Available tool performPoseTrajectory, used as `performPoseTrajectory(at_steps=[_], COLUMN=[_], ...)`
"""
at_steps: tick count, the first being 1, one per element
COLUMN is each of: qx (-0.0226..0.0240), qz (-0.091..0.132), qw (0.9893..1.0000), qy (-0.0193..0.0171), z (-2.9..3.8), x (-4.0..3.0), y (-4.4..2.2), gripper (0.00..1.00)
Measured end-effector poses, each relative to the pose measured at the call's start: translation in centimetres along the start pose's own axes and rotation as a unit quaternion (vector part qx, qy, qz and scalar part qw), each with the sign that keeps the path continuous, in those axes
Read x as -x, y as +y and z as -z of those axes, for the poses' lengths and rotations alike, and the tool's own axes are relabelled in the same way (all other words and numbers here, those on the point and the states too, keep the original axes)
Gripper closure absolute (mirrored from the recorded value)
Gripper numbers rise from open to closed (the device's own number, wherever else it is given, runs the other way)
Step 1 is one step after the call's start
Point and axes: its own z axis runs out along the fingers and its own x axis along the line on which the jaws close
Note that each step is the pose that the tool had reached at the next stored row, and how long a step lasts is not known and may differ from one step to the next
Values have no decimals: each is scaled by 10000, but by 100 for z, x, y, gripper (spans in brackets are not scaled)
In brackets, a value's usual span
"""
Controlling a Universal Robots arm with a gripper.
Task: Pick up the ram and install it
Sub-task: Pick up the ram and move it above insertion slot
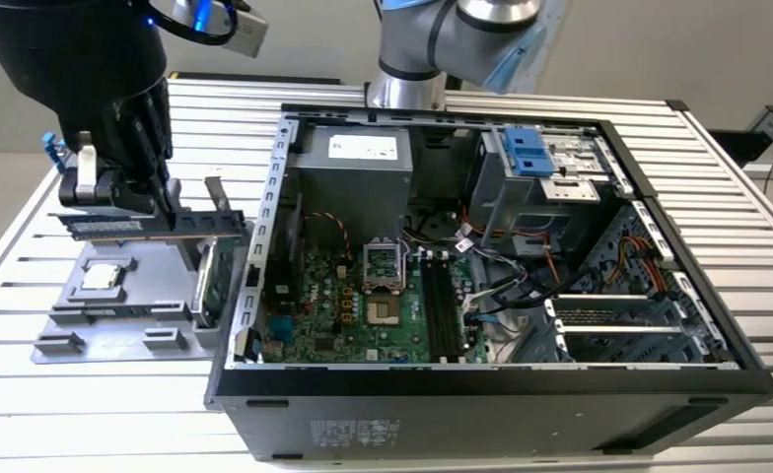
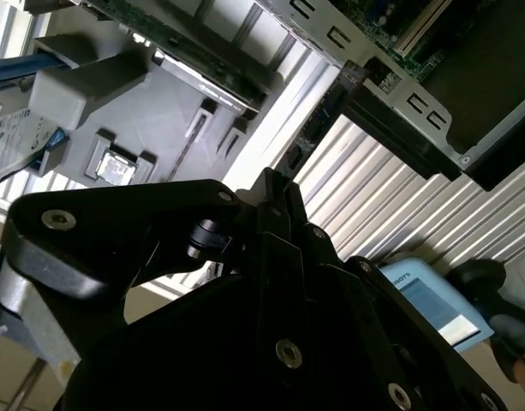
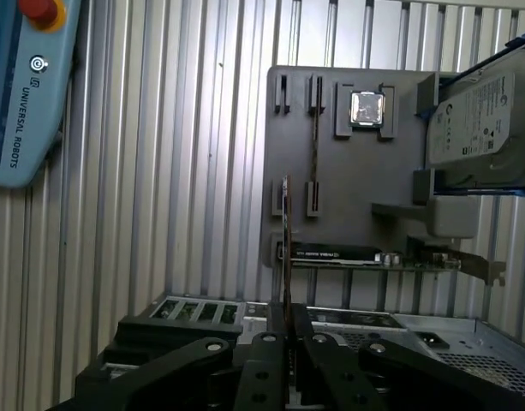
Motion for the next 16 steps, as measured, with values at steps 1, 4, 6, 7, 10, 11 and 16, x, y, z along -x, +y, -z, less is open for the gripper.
performPoseTrajectory(at_steps=[1,4,6,7,10,11,16], qx=[1,3,3,3,3,3,3], qz=[-5,-17,-17,-16,-17,-17,-17], qw=[10000,10000,10000,10000,10000,10000,10000], qy=[0,0,-1,-1,-1,0,0], z=[0,2,3,3,5,6,8], x=[-1,-4,-6,-7,-10,-11,-17], y=[-19,-72,-109,-129,-187,-207,-300], gripper=[100,100,100,100,100,100,100])
